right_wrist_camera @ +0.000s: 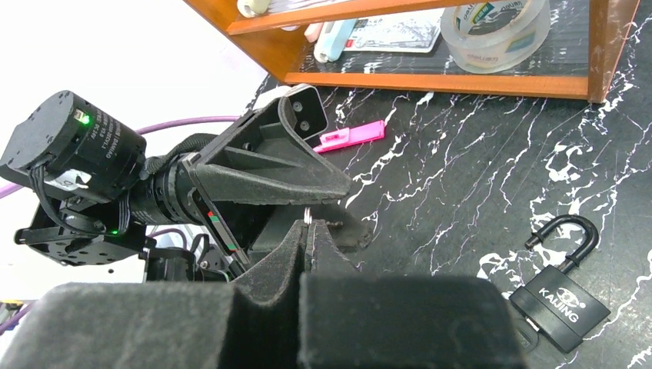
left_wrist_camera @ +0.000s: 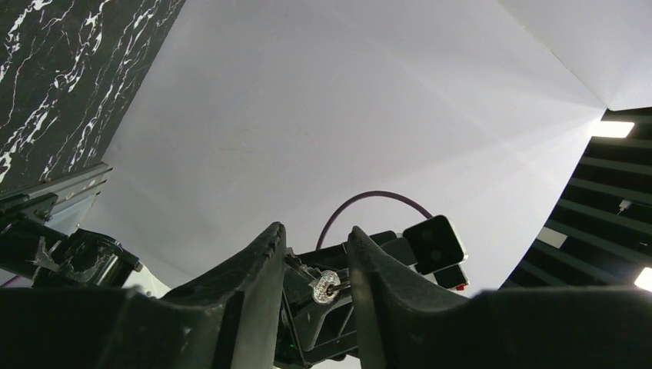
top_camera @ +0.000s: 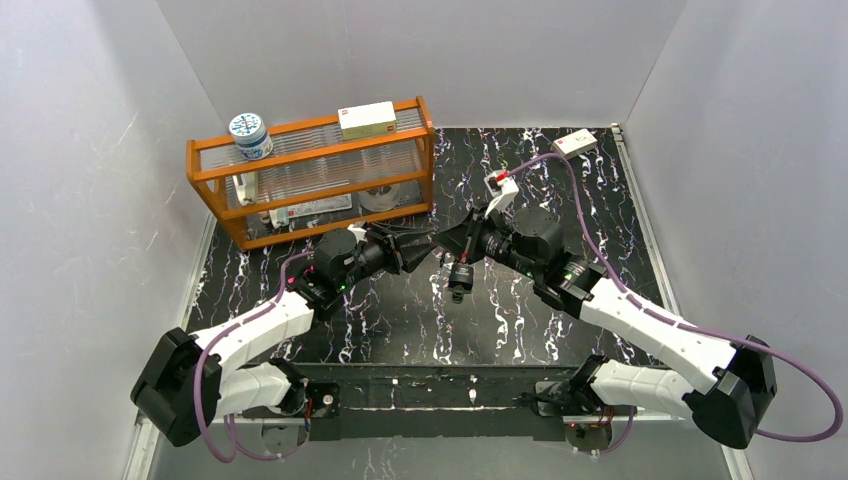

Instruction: Unlock with the key

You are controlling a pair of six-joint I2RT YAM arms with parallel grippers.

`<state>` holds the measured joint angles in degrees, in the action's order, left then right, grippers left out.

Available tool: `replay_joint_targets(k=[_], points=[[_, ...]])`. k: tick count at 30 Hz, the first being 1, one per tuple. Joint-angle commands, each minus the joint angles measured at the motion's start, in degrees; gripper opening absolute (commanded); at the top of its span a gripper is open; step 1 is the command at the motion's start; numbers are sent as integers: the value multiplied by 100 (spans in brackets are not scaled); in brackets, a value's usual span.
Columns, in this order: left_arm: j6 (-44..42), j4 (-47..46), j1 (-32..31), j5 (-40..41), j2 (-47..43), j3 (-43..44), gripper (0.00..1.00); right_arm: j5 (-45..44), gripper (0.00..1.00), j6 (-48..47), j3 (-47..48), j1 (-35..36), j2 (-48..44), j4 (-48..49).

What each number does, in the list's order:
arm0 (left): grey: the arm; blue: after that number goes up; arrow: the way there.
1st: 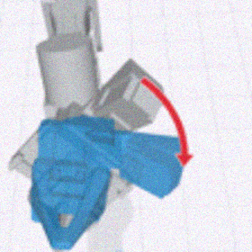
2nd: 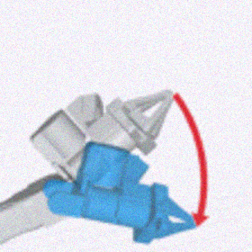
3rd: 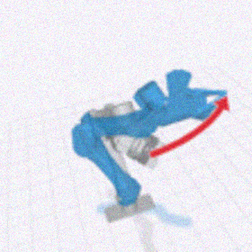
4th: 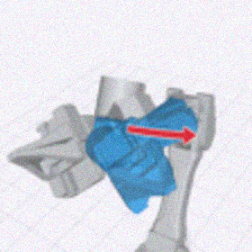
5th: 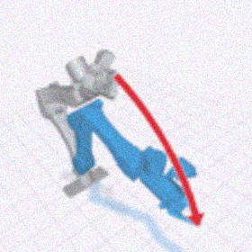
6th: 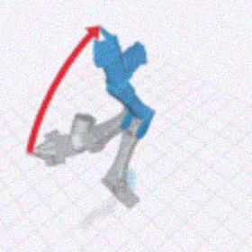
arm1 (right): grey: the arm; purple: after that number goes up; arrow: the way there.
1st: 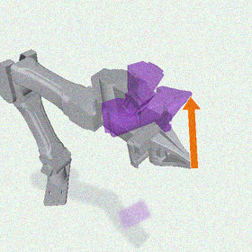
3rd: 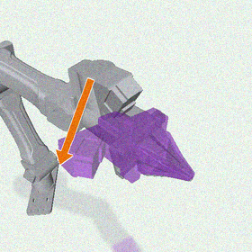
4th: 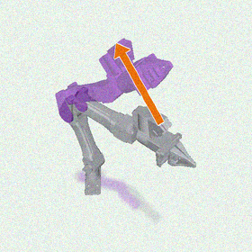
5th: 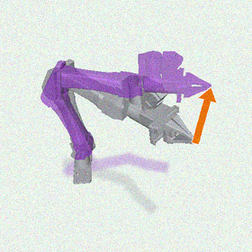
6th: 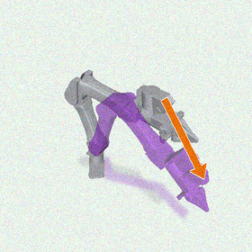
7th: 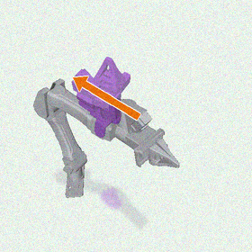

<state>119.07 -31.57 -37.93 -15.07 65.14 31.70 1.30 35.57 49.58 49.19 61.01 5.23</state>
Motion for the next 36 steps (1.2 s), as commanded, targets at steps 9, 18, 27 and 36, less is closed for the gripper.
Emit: replay_joint_targets(k=[9, 18, 27, 36], points=[[721, -209, 23, 10, -81, -48, 9, 59, 1, -94, -203, -21, -319, 268], [-389, 498, 32, 538, -387, 264, 0, 12, 13, -48, -301, -19, -497, 265], [-4481, 1859, 32, 873, -555, 1754, 0, 775, 77, 185, -464, -19, -735, 1143], [-6854, 892, 27, -1045, -810, 2222, 0, 970, 78, 585, -143, -16, -640, 2005]])
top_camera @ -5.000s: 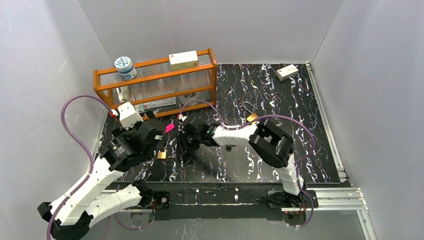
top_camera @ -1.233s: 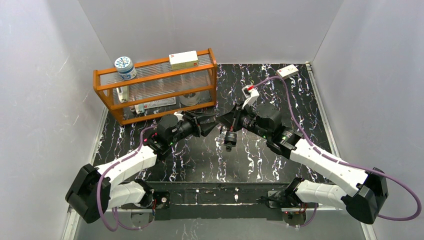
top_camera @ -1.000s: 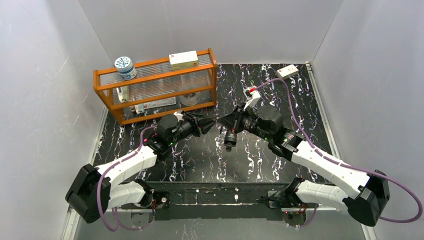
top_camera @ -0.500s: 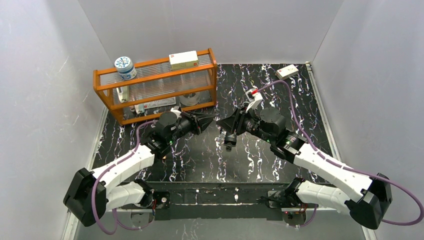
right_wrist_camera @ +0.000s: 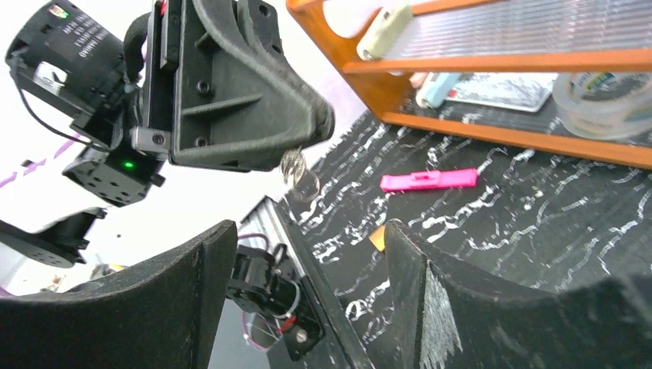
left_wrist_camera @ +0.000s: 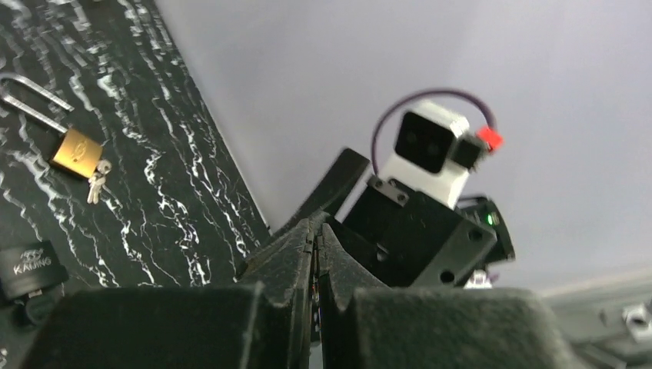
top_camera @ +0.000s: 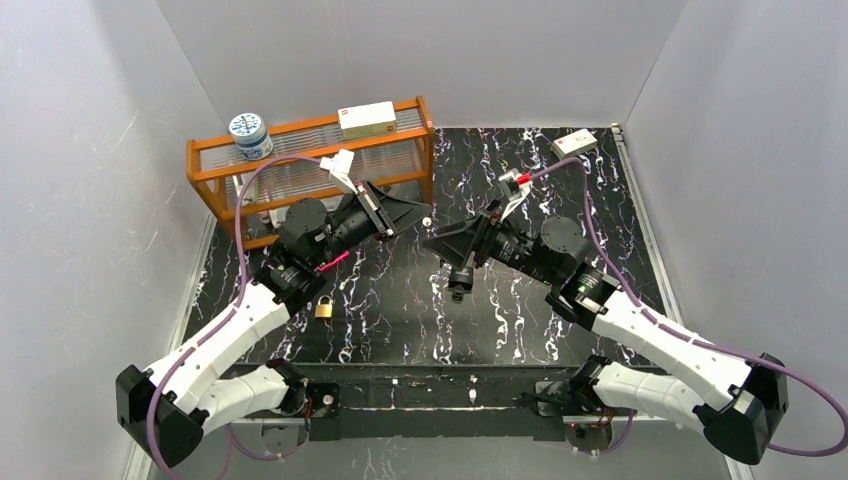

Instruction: Unlock with the key

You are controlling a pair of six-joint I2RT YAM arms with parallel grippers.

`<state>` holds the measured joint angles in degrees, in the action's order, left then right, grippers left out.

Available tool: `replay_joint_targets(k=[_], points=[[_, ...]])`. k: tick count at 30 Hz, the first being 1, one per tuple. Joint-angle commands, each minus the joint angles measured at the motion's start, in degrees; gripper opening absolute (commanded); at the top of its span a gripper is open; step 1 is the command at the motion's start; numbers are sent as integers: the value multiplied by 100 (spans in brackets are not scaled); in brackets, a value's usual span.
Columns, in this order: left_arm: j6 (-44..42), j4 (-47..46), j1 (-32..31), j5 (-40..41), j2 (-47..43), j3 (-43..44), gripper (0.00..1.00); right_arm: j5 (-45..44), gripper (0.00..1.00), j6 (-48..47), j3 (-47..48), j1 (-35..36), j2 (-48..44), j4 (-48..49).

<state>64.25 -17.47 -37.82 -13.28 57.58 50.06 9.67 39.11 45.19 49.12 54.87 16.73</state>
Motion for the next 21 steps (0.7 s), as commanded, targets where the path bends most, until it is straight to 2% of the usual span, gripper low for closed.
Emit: replay_joint_targets(k=[1, 4, 8, 16, 21], points=[[-1439, -652, 8, -1605, -20, 517, 0, 102, 78, 322, 245, -16, -76, 1016], [-1740, -689, 3, -2049, -41, 714, 0, 266, 78, 564, -38, -9, -237, 1845], [-2034, -720, 3, -2233, -212, 781, 0, 662, 77, 717, -21, -10, -201, 2223], [-1988, -1019, 3, -2362, -265, 970, 0, 1268, 44, 661, 115, -10, -67, 2405], [-1858, -1153, 3, -2441, -289, 984, 0, 1314, 39, 661, 103, -10, -49, 2479]])
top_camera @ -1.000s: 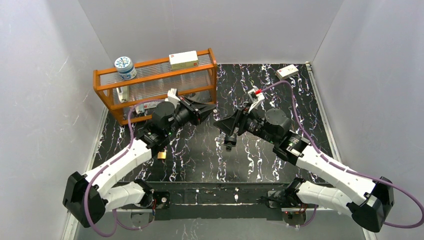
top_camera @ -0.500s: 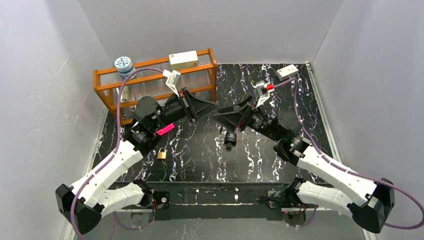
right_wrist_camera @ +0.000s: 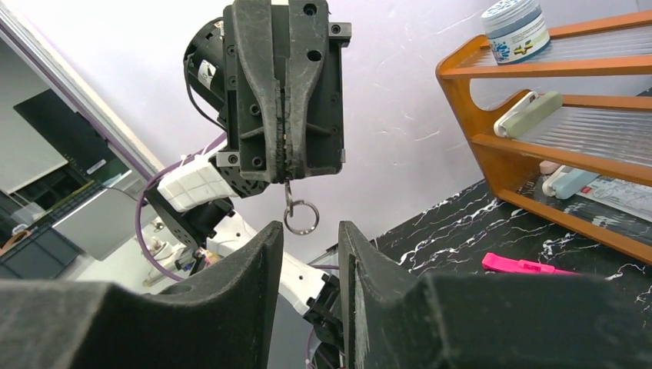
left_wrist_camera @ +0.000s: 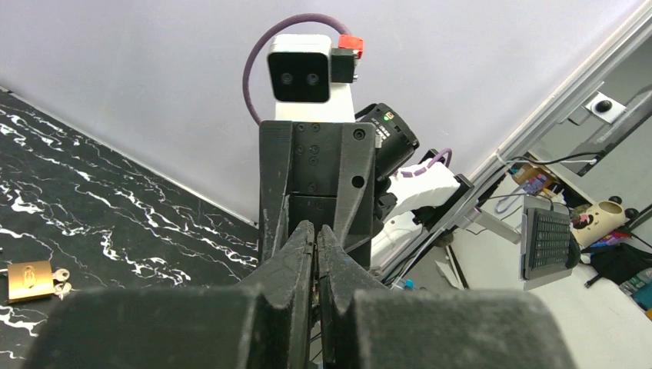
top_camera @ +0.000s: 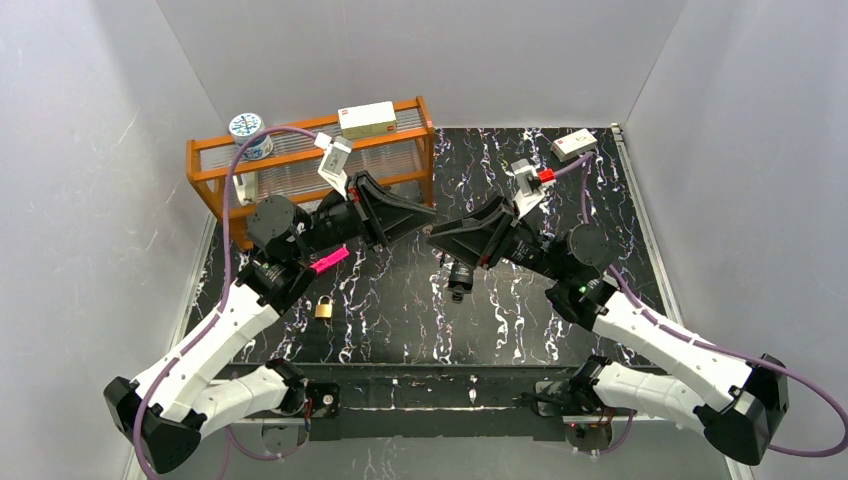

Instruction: Unlock with the key

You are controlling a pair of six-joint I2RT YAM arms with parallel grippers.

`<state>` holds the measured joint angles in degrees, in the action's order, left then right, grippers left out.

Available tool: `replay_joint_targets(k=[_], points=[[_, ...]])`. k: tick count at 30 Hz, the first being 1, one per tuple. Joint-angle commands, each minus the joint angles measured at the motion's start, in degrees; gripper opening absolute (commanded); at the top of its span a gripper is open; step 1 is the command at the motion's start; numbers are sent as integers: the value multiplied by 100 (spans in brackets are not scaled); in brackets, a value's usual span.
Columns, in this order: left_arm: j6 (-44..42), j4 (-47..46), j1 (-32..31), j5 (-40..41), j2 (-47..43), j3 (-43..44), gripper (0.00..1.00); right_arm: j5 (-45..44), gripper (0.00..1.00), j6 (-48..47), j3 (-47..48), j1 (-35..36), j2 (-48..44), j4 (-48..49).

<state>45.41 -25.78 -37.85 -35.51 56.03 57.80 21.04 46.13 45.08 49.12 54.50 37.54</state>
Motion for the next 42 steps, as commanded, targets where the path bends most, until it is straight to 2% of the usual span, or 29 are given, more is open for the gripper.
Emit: replay_joint_targets(k=[1, 3, 7, 9, 17, 23, 27, 33, 42], points=[[32, -343, 5, -220, -148, 194, 0, 207, 38, -55, 129, -9, -5, 409], [32, -363, 6, -232, -170, 147, 0, 334, 39, -109, 189, -8, 15, 412], [25, -384, 5, -262, -180, 104, 0, 544, 53, -126, 320, -11, 73, 387], [45, -403, 3, -289, -180, 116, 0, 562, 56, -130, 334, -10, 58, 386], [112, -471, 5, -339, -189, 82, 0, 308, 52, -230, 254, -9, -99, 545], [176, -547, 5, -386, -189, 57, 0, 201, 60, -218, 337, -9, -85, 537], [198, -593, 11, -394, -185, 34, 0, 203, 57, -218, 389, -10, -17, 695], [186, -612, 4, -432, -163, 6, 0, 438, 44, -218, 461, -9, 116, 905], [179, -634, 5, -400, -180, -12, 0, 575, 37, -157, 546, -13, 201, 820]])
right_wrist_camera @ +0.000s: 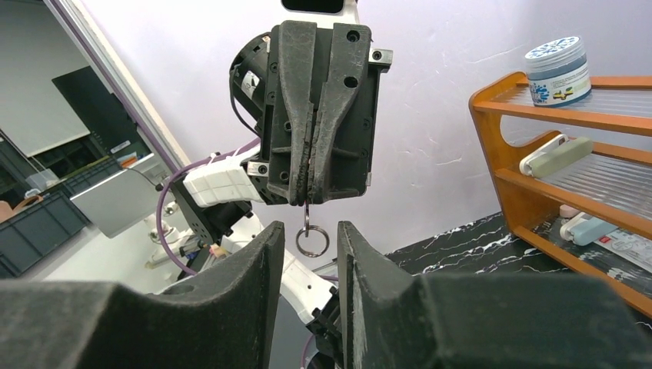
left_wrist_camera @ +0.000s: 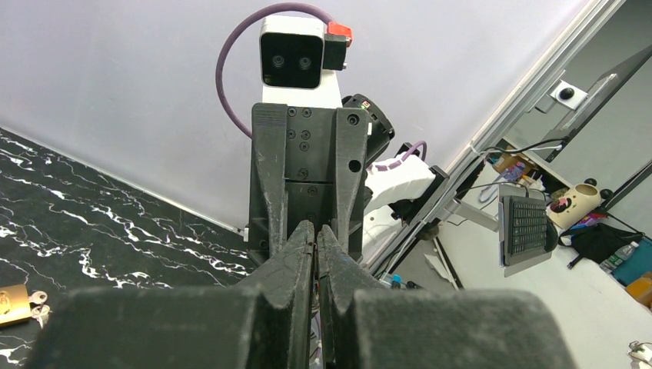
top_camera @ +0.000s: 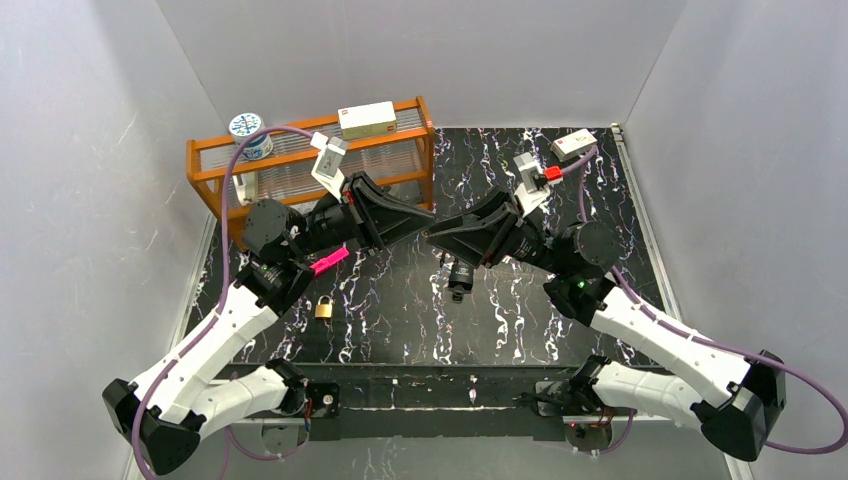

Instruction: Unlock with the key

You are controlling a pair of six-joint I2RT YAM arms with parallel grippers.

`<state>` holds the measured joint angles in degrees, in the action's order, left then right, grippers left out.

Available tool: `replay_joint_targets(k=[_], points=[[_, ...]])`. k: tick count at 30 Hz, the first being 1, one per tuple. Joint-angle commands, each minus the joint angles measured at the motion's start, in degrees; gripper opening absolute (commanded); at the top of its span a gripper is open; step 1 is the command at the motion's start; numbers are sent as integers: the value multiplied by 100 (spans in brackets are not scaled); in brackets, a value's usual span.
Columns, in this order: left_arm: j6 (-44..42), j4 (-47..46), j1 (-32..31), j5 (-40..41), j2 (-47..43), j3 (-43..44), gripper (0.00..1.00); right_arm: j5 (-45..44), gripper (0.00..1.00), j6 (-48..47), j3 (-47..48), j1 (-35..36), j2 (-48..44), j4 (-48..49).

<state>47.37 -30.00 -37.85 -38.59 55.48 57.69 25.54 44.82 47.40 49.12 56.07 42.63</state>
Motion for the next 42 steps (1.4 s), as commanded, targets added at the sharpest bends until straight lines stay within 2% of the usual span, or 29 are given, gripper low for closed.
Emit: replay_joint_targets(k=[1, 10, 17, 19, 25, 33, 40, 42], points=[[-18, -216, 7, -90, -126, -3, 0, 150, 36, -19, 334, -14, 66, 300], [26, -270, 5, -87, -143, -80, 0, 180, 27, 55, 367, -8, 165, 343], [28, -328, 8, -62, -150, -124, 0, 111, 10, 164, 274, -13, 164, 583], [13, -340, 3, -62, -158, -147, 0, 48, 12, 152, 231, -9, 119, 623], [12, -375, 4, -48, -169, -197, 0, 103, 29, 189, 278, -9, 154, 593], [9, -384, 10, -37, -180, -236, 0, 222, 36, 247, 352, -12, 210, 632], [-4, -410, 6, 71, -222, -215, 0, 331, 26, 238, 343, -10, 279, 597], [4, -426, 6, 88, -231, -219, 0, 351, 20, 246, 334, -9, 297, 597]])
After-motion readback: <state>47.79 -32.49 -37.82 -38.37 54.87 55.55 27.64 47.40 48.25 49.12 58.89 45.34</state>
